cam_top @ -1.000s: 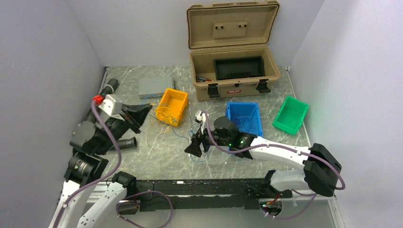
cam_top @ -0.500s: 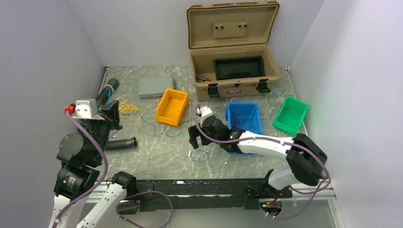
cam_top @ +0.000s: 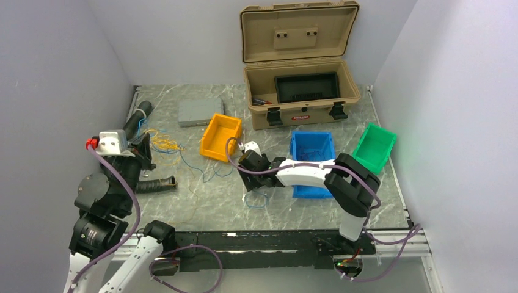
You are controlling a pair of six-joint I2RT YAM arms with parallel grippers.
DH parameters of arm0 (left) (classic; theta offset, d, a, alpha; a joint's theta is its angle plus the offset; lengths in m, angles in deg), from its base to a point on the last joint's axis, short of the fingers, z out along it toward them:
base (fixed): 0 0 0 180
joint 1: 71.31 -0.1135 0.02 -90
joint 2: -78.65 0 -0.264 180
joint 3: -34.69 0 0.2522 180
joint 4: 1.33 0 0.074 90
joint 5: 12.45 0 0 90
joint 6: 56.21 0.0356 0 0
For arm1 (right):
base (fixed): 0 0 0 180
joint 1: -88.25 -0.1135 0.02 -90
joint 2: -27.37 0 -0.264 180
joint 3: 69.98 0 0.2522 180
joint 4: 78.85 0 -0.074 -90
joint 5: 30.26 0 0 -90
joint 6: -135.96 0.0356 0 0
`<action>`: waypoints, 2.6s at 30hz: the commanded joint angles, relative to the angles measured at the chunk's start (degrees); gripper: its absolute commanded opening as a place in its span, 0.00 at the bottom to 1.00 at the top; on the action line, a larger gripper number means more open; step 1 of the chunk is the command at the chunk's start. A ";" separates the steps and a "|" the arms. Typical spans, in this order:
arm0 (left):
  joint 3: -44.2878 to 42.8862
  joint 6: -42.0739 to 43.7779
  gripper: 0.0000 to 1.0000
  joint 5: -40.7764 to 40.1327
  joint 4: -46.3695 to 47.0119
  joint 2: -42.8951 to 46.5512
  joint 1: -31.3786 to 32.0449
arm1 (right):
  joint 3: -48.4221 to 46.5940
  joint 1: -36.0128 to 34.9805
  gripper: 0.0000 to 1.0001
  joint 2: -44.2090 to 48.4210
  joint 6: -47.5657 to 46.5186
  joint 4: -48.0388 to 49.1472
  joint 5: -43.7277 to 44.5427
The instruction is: Untangle the cables
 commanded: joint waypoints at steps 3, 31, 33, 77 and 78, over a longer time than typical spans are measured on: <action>0.32 1.93 0.00 -1.27 -0.19 1.31 -0.19 | -3.55 -1.76 0.07 -0.88 -0.16 -4.33 6.16; -0.57 -0.48 0.00 5.40 -7.93 3.27 -0.19 | -38.14 9.92 0.00 -1.57 -7.46 9.76 -23.18; -0.41 -0.91 0.00 5.94 -8.07 3.44 -0.18 | -37.06 10.92 0.00 -3.25 -5.30 14.83 -26.92; -0.15 0.46 0.00 13.68 -9.50 3.22 -0.18 | -23.82 13.33 0.63 -12.93 -3.46 34.08 -27.83; -0.28 0.95 0.00 14.64 -9.10 3.16 -0.18 | -23.05 13.28 0.66 -11.72 -3.80 34.82 -29.92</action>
